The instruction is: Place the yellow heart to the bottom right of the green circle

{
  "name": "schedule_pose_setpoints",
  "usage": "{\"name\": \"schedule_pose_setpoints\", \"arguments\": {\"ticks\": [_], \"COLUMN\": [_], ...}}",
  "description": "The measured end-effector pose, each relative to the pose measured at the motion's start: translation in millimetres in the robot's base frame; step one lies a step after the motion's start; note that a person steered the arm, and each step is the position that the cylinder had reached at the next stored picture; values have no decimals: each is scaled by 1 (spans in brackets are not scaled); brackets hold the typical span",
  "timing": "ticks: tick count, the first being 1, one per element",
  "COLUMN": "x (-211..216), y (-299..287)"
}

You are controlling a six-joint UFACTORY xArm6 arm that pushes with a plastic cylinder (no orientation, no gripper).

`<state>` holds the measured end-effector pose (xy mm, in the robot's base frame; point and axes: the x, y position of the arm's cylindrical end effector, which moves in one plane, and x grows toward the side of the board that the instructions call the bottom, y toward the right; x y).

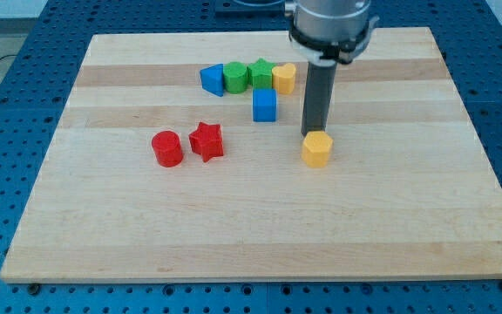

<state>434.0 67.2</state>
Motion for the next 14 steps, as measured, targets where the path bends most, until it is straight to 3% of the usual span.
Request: {"name": "schedule_pose_setpoints", "arguments": {"ticks": [1,3,4,6,8,10,11,14], "x": [-12,-133,-153,-143,-85,-89,-53,-51], "y": [1,61,61,-18,-19,35,37,-63]}}
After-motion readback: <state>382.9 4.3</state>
